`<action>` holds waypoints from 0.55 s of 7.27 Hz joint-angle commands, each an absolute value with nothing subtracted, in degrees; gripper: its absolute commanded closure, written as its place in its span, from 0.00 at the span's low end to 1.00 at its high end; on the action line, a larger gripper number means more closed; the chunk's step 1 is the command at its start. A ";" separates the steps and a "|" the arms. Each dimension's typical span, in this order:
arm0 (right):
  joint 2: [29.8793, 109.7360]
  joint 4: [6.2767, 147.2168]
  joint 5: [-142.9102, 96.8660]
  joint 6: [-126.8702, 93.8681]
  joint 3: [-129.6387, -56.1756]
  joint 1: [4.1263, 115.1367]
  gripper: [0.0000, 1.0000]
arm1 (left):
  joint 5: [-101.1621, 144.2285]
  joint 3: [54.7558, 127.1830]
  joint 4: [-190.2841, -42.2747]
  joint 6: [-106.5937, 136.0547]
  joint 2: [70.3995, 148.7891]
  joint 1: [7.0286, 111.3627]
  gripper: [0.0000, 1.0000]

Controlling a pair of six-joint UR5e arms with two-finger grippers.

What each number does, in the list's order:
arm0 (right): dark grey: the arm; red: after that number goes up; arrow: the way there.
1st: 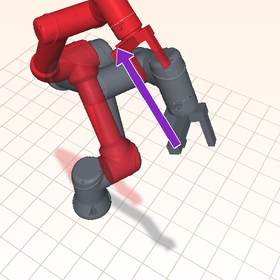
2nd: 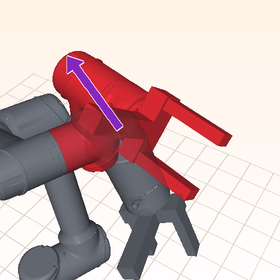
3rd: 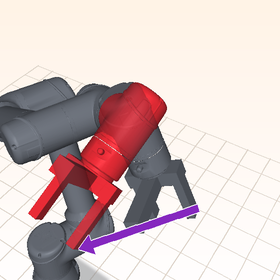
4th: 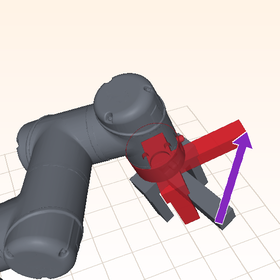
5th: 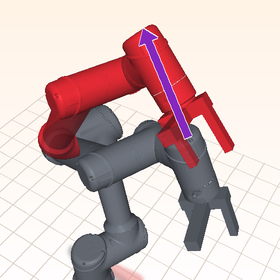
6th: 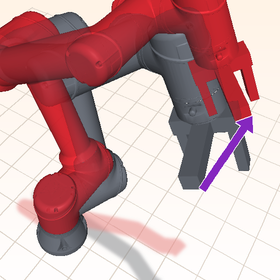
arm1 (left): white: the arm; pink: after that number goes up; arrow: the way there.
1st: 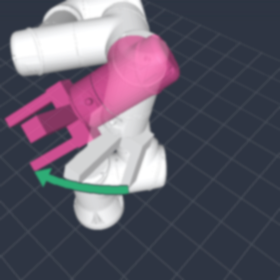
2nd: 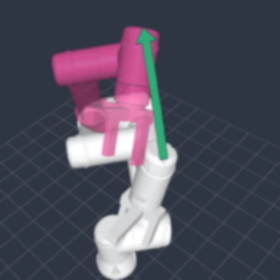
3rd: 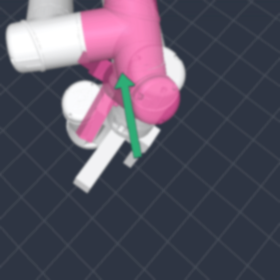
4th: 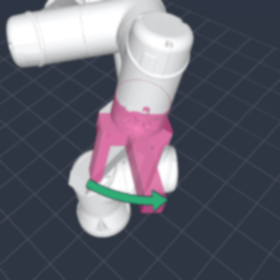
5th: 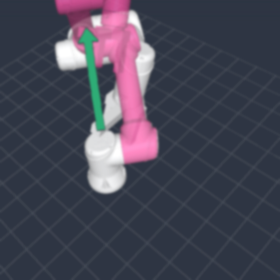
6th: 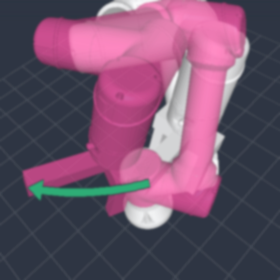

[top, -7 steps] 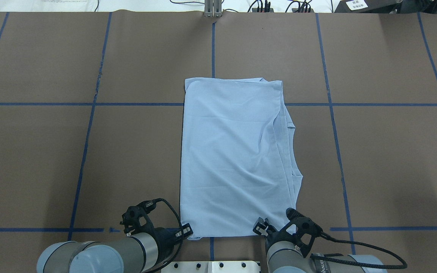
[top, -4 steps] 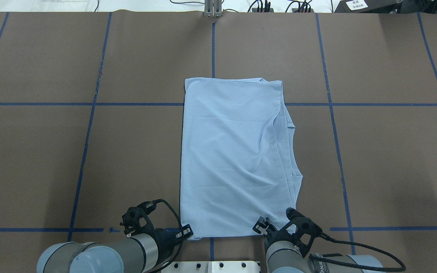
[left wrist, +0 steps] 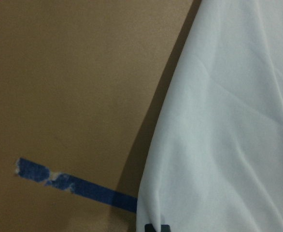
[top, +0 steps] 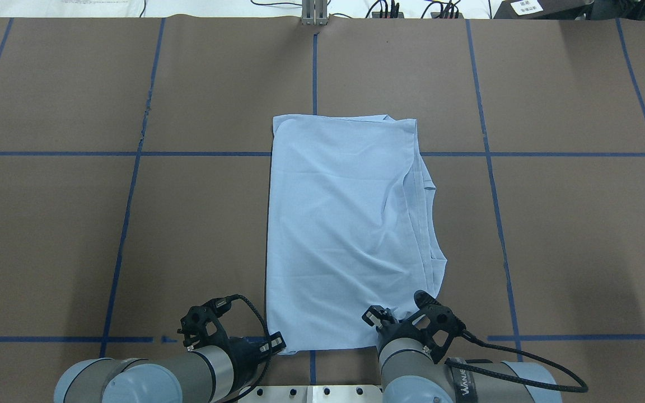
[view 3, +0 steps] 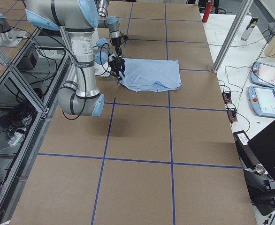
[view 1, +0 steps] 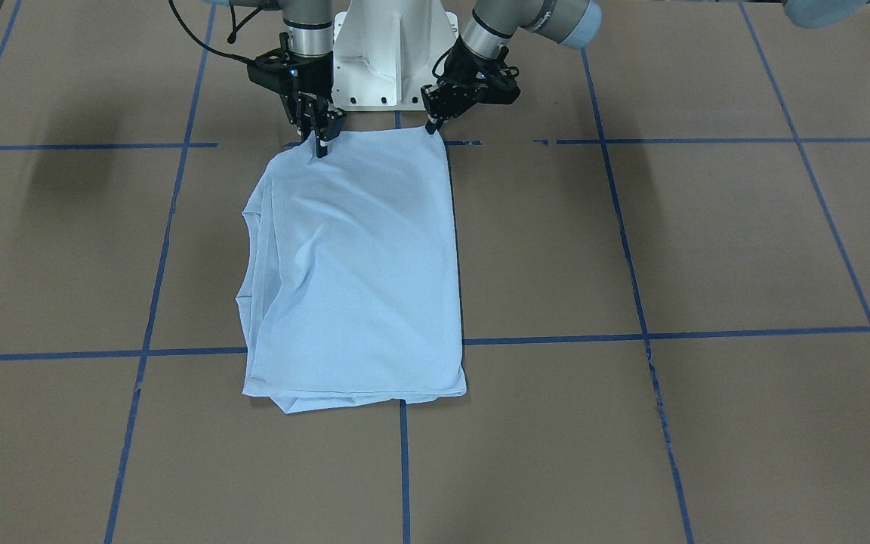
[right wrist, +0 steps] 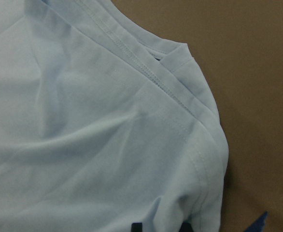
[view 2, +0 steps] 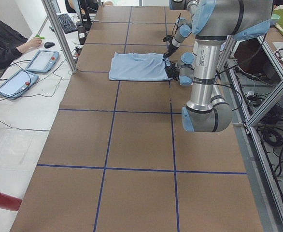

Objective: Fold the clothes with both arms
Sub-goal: 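Close both grippers on the shirt's near edge corners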

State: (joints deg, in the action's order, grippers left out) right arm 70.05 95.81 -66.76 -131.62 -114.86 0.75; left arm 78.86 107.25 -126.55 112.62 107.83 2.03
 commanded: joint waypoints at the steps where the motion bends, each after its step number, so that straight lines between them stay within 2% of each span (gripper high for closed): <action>1: 69.70 95.63 -66.80 -131.57 -116.27 1.93 1.00 | 79.19 108.88 -126.47 110.67 107.84 3.51 1.00; 4: 69.61 96.06 -66.97 -131.14 -123.19 2.29 1.00 | 79.80 120.28 -116.85 106.88 107.49 4.31 1.00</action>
State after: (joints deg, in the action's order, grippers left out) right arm 69.68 95.81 -66.84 -131.37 -119.76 2.19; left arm 79.52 115.32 -121.52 108.04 107.64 4.07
